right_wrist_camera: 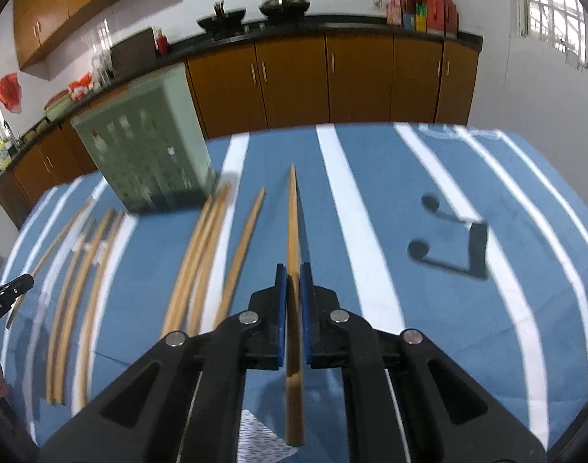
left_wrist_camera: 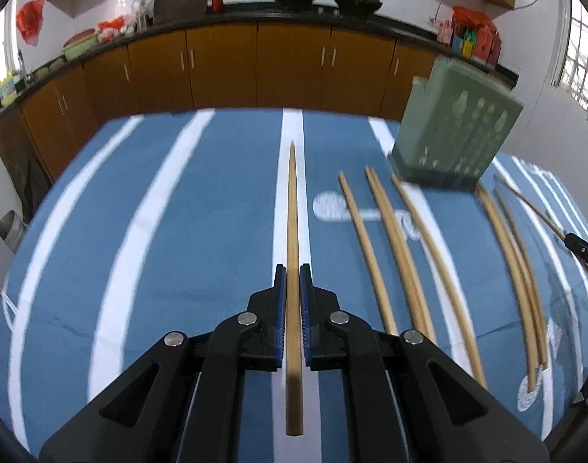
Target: Organize utensils
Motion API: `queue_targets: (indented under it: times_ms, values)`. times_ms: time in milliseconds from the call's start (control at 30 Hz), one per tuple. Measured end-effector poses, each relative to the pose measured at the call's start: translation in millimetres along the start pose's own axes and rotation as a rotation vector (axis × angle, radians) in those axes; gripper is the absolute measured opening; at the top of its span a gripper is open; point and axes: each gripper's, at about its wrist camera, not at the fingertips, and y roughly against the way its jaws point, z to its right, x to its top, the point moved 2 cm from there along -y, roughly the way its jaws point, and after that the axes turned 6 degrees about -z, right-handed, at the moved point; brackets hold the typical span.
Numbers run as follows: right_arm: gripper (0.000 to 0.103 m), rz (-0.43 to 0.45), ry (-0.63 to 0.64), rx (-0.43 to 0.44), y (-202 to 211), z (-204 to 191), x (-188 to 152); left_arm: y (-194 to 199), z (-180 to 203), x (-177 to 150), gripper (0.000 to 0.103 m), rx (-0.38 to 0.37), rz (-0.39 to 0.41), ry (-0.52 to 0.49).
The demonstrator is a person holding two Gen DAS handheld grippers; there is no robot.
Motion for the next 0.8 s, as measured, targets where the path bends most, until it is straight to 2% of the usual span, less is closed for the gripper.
queue_targets:
  times_ms: [300,367,467,600,800]
  values:
    - [0.008,0.127,-0.017,0.025,45,3,26,43,-5,25,0.007,-0.008,0.116,0.019]
    - [0.01,0.106,-0.006,0.02,42,3,24,45,-4,27,0.007,-0.007,0.125,0.019]
    - [0.024,0.032,-0.023,0.013,23,12,10,43,-3,25,0.007,-0.009,0.113,0.019]
    - [0.024,-0.048,-0.057,-0.032,-1,31,-11,34,-3,14,0.007,-0.009,0.081,0.023]
    - [0.024,-0.07,-0.086,-0.102,-14,61,-22,18,-2,0,0.007,-0.013,0.034,0.035]
